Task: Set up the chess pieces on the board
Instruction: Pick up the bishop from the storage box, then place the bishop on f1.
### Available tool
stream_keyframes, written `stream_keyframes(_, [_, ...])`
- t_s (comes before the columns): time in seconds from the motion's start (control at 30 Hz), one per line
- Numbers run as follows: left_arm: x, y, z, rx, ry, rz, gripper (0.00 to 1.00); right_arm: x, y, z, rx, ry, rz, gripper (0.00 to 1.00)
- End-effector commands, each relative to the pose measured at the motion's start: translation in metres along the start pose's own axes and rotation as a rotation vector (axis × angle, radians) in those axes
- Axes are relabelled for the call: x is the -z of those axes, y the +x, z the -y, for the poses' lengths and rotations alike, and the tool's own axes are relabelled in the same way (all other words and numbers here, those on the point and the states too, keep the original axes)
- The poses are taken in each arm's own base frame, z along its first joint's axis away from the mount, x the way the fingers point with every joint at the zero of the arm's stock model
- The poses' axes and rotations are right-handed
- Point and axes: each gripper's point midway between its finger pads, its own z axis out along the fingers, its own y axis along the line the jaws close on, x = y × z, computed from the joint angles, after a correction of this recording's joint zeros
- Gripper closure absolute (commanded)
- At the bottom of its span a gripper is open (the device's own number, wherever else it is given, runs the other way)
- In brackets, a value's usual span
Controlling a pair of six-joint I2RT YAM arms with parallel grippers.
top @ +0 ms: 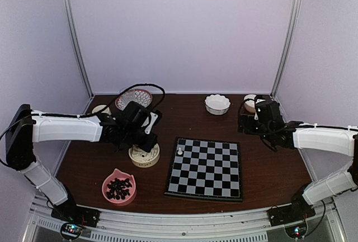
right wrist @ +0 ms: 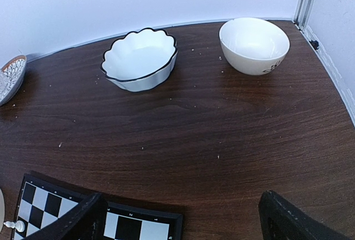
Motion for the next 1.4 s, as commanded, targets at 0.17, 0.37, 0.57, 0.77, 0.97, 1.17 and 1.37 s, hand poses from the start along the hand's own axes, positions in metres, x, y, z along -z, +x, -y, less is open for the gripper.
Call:
stream_keyframes(0.17, [0.012, -0.010, 0.049, -0.064, 0.173, 0.058, 0.97, 0.003, -0.004, -0.003, 0.011, -0.008, 0.011, 0.01])
stream_keyframes(0.37, [0.017, -0.007, 0.065, -0.085, 0.194, 0.038, 0.97, 0.003, -0.004, -0.003, 0.012, -0.008, 0.009, 0.01])
stream_keyframes(0.57, [0.015, 0.010, 0.076, -0.122, 0.221, 0.029, 0.97, 0.002, -0.002, -0.004, 0.012, -0.014, 0.003, 0.02])
stream_keyframes(0.77, [0.013, 0.019, 0.092, -0.171, 0.304, 0.047, 0.97, 0.000, -0.001, -0.004, 0.016, -0.011, 0.000, 0.02])
stream_keyframes(0.97, [0.007, 0.023, 0.102, -0.204, 0.344, 0.043, 0.97, -0.002, 0.000, -0.005, 0.019, -0.010, -0.005, 0.02])
stream_keyframes(1.17, [0.005, 0.028, 0.110, -0.248, 0.350, 0.035, 0.97, -0.001, -0.001, -0.005, 0.018, -0.011, -0.003, 0.02])
stream_keyframes(1.37, [-0.001, 0.037, 0.116, -0.270, 0.352, 0.017, 0.97, 0.000, -0.002, -0.005, 0.017, -0.013, 0.000, 0.02])
